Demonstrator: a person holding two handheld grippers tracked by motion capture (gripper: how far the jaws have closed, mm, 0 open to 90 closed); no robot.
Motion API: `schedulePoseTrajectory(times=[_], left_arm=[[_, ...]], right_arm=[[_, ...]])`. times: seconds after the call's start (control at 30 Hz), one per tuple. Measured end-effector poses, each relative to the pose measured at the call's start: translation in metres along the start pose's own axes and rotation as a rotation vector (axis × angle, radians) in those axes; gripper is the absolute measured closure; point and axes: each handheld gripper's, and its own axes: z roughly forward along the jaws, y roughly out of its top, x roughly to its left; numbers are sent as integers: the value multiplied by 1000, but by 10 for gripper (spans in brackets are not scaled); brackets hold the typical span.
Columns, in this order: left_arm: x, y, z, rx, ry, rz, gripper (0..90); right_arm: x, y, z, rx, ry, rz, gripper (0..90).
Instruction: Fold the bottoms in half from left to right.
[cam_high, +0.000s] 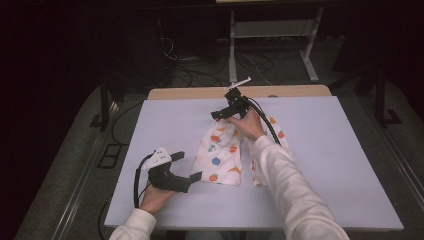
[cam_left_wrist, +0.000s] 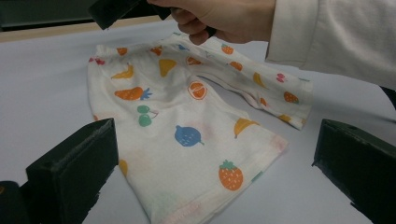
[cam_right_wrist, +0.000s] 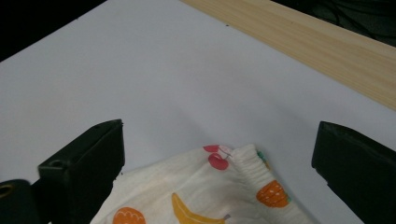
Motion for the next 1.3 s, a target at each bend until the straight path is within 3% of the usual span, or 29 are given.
schedulePoseTrajectory(times=[0.17, 0.37, 0.6, 0.7, 0.9, 1.3], left_arm=[[0, 0, 0, 3, 1, 2, 0], [0, 0, 1, 6, 1, 2, 0], [0, 0, 1, 11, -2, 5, 0], [1, 0, 2, 12, -2, 7, 0], [1, -1, 2, 18, 0, 6, 0], [1, -1, 3, 21, 2, 1, 0]], right_arm=[[-5, -3, 6, 21, -9, -1, 97], [-10, -8, 12, 58, -16, 29, 183], [-19, -10, 16, 45, -39, 76, 388], [-22, -11, 19, 58, -53, 63, 420], [-27, -5, 22, 77, -48, 83, 477], [-23, -7, 34, 112, -45, 98, 636]])
